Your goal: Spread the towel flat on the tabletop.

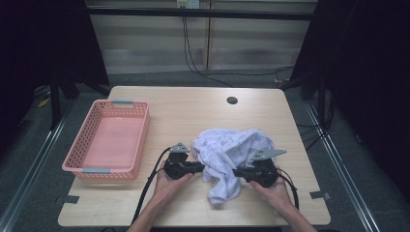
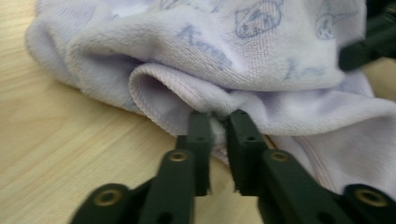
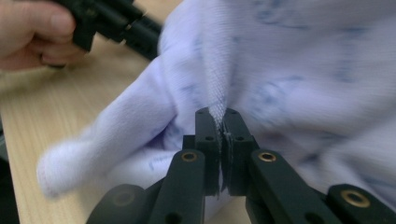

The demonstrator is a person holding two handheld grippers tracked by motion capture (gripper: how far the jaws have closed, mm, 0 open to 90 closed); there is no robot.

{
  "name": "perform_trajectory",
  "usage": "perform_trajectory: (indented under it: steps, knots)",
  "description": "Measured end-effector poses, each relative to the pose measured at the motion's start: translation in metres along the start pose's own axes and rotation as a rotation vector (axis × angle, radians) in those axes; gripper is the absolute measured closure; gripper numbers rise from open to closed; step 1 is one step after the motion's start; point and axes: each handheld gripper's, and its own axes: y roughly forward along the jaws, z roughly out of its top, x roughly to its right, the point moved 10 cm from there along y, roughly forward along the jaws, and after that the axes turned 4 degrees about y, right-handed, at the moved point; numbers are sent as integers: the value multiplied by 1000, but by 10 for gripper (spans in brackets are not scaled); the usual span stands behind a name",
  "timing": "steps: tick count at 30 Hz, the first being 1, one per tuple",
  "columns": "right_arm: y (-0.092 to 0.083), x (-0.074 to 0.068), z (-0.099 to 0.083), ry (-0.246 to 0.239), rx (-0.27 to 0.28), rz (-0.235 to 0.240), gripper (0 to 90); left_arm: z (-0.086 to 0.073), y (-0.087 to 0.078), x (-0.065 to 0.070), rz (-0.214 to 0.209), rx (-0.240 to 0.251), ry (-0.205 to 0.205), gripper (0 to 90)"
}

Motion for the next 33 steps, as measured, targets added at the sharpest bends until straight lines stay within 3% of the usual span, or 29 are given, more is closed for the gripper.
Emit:
perform_trajectory:
  steps: [2,3,6,8,10,11,14,15,16,17,19,20,22,24,25,27,29,33]
  knots:
    - [-13,10,5,33,39,-2,873,4,-6,2,-2,17,-3,840]
    - [-28,22,12,44,88,-28,873,5,-11,2,6,18,10,843]
    - [-39,32,16,61,109,-52,873,13,-27,6,9,39,24,846]
    - [-49,50,22,79,130,-86,874,15,-40,10,12,45,41,850]
    - [-48,60,23,65,117,-115,873,12,-64,22,-10,45,59,849]
    - [-48,60,23,65,117,-115,873,12,-64,22,-10,45,59,849]
    - [-33,77,14,74,56,-158,865,-1,-76,26,-5,32,85,845]
    - [-25,81,9,83,27,-156,818,-6,-78,23,2,27,75,844]
    - [-20,83,5,83,10,-171,662,-10,-78,19,5,32,60,832]
    - [-20,80,6,88,12,-163,597,-15,-80,14,4,36,37,818]
    - [-28,69,9,95,20,-164,471,-16,-83,12,-6,39,32,775]
    - [-28,69,9,95,20,-164,471,-15,-86,12,-6,49,32,775]
    - [-42,41,15,63,63,-105,467,-14,-92,10,-9,62,22,727]
    - [-46,17,10,43,57,-41,469,-18,-92,5,19,42,8,701]
    - [-45,10,6,33,45,-29,471,-22,-89,3,33,18,-1,702]
    - [-36,-2,-7,26,10,-14,473,-30,-79,5,21,-14,-9,707]
    - [-25,-20,-19,18,-22,80,513,-37,-71,6,12,-56,11,702]
    - [4,-55,-39,-45,-125,225,556,-42,-61,4,10,-76,4,718]
